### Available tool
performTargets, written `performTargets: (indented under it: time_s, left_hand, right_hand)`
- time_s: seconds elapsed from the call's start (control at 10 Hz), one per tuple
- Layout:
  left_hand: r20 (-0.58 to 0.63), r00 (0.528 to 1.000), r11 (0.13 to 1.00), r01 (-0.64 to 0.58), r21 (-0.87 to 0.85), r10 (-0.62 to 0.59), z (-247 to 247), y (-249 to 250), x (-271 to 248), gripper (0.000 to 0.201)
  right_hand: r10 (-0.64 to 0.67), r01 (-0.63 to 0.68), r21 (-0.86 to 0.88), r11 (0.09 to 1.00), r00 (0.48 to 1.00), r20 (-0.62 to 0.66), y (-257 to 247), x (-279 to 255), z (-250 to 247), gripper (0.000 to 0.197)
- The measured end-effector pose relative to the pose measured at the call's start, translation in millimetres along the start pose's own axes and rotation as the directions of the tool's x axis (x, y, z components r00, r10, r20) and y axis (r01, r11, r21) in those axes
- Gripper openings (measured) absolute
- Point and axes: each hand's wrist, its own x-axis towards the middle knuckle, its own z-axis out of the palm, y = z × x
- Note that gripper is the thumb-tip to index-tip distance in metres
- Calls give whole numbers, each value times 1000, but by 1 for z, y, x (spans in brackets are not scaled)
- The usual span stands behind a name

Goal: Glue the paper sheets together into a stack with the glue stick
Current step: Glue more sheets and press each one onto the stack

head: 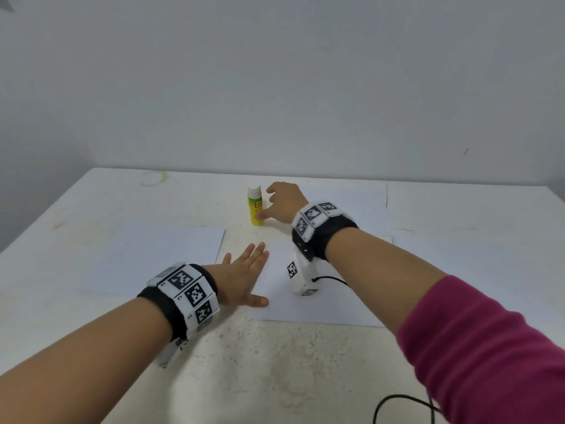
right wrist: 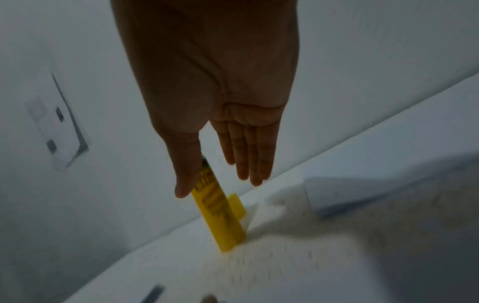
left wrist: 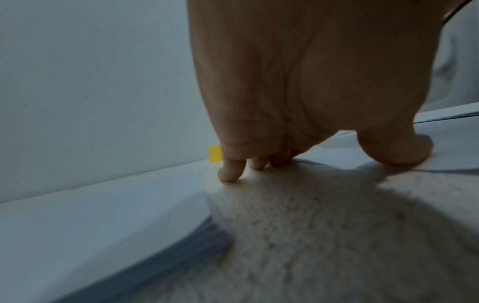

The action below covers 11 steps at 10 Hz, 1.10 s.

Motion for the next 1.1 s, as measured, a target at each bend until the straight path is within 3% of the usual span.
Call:
performTargets:
  time_s: [0.1,0.2,0.3,0.4,0.5,0.6,0.9,1.0,1.1]
  left_hand:
    - [1,1000,1000,-8,8,8,-1,-1,-1,108]
    - [9,1000,999,-11,36,11,1,-2,-2,123]
    - [8,1000,999,-10,52,10,0,-2,-3,131]
    - [1,1000,998,-7,63,7,0,-3,-3,131]
    - [-7,1000,998,-12,67,12,0,-2,-4,133]
    - [0,1000,997,-10,79,10,-2,0,-6,137]
    - [-3,1000,997,-1,81,2,-3,5,-11,138]
    - [0,1000,997,4,79,-4,-3,5,-10,138]
    - [0,1000,997,5,72,-5,-3,5,-11,139]
  right_hand:
    - [-54,55,-22,998,997,50,12,-33,-32,57]
    - [-20,33,-151,988,996,87,46,-75,-69,55]
    - [181,-149,-283,947,979,90,104,-115,-97,70]
    - [396,-342,-341,876,913,100,155,-149,-106,101]
    - [480,-392,-423,817,868,123,187,-173,-98,121]
    - [500,-373,-472,799,848,175,202,-183,-86,126]
    - [466,-388,-384,838,874,135,196,-194,-84,100]
    - [446,-398,-319,860,890,92,196,-195,-91,79]
    - [404,-399,-269,876,914,-39,199,-194,-101,47]
